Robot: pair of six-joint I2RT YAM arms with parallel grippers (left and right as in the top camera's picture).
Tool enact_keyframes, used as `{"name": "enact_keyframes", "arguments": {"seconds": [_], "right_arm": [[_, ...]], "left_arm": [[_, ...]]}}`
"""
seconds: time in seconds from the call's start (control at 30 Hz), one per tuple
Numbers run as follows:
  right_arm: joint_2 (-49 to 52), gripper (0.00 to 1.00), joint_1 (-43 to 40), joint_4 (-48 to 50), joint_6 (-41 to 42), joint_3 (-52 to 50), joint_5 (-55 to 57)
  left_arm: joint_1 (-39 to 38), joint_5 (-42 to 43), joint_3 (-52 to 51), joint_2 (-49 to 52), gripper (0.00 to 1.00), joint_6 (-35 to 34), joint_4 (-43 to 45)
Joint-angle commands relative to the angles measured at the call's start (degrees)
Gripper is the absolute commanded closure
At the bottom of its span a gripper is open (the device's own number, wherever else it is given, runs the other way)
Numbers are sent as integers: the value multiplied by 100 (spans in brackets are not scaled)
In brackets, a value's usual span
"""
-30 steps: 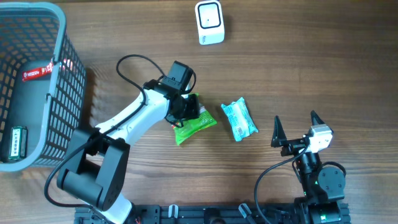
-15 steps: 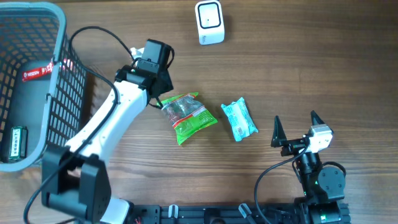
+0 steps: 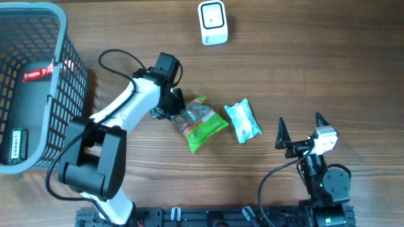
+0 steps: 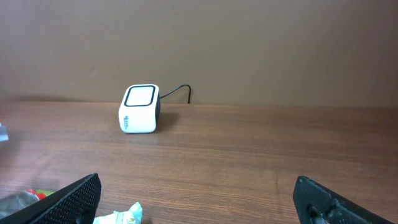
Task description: Scan the item barcode
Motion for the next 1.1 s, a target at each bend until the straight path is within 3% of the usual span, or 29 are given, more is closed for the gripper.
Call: {"name": "enact_keyframes", "arguments": {"seconds": [0.0, 0.07, 0.2, 0.23, 0.27, 0.43, 0.47, 0.5, 0.53, 0.7, 0.87, 1.07], "right_arm": [[-15, 0, 9, 31, -74, -7, 9], [-15, 0, 9, 31, -74, -7, 9], [-15, 0, 9, 31, -74, -7, 9], [-15, 0, 9, 31, -74, -7, 9], [-15, 0, 9, 31, -72, -7, 9], [-15, 0, 9, 31, -72, -7, 9], [-15, 0, 9, 31, -72, -7, 9], [-15, 0, 9, 31, -72, -7, 9], [-15, 0, 9, 31, -74, -7, 9], [-15, 0, 9, 31, -72, -7, 9], [-15, 0, 9, 31, -74, -7, 9], [-15, 0, 9, 31, -74, -7, 9]], "left_arm": [[-313, 1049, -37, 66, 83, 68, -181], [-533, 1508, -37, 66, 79, 44, -173], [-835, 1563, -35, 63, 72, 48, -61], [-890, 1558, -35, 63, 64, 52, 59], [-890, 1558, -17, 50, 62, 52, 111], [-802, 640, 157, -369, 57, 50, 96], [-802, 457, 160, -522, 61, 48, 13], [-802, 323, 160, -656, 85, 48, -162], [-804, 310, 160, -710, 96, 48, -387], [-1285, 313, 2, -555, 96, 48, -1471], [-2284, 308, -446, -535, 96, -269, -1200], [-2787, 313, -647, -262, 96, -730, -651]]}}
